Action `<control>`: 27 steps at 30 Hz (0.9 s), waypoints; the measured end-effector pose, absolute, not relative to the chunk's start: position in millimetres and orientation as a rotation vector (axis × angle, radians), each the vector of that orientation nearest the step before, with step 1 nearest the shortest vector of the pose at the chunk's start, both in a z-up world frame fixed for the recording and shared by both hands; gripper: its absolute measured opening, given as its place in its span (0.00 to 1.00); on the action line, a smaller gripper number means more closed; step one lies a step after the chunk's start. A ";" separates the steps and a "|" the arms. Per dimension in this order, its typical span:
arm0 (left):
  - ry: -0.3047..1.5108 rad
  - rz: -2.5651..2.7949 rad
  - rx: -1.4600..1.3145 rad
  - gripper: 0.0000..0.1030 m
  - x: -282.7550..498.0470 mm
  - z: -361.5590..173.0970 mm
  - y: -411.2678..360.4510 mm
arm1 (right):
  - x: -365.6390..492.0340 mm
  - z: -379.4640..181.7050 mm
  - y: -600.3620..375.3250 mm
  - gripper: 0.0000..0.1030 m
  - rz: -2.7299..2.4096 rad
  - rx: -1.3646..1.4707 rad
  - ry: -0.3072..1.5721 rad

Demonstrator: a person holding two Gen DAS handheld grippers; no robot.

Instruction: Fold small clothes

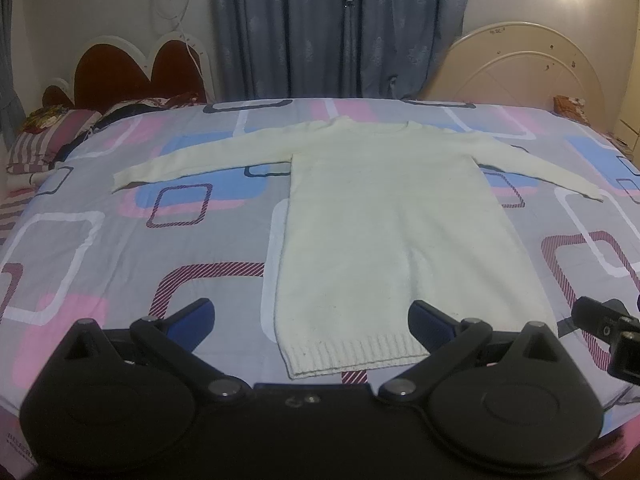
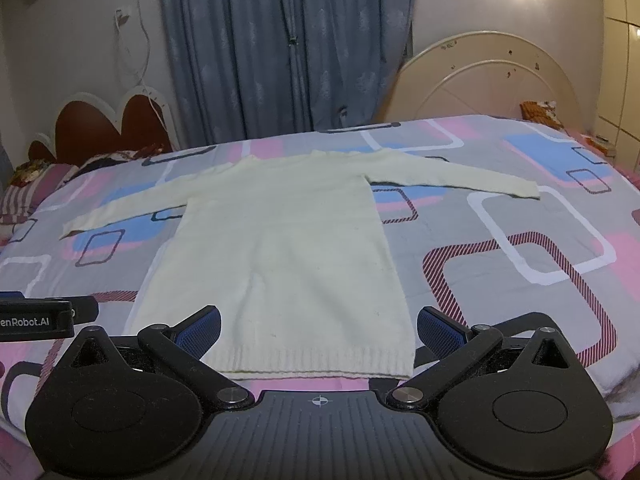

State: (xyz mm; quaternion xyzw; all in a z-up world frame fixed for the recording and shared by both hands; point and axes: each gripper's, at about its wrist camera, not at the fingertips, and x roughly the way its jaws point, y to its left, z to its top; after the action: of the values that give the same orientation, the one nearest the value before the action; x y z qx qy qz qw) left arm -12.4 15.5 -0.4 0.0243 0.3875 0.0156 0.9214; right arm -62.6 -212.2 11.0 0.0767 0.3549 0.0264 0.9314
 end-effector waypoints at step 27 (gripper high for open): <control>0.807 0.029 0.063 1.00 2.1 -0.4 8.5 | -47.3 10.8 -217.5 1.00 0.045 0.160 0.737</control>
State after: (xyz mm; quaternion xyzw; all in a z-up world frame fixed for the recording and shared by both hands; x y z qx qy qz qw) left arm 2.1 8.5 -0.4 0.0307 0.3926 0.0143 0.9191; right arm -47.3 -217.5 10.8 0.0779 0.3599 0.0220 0.9295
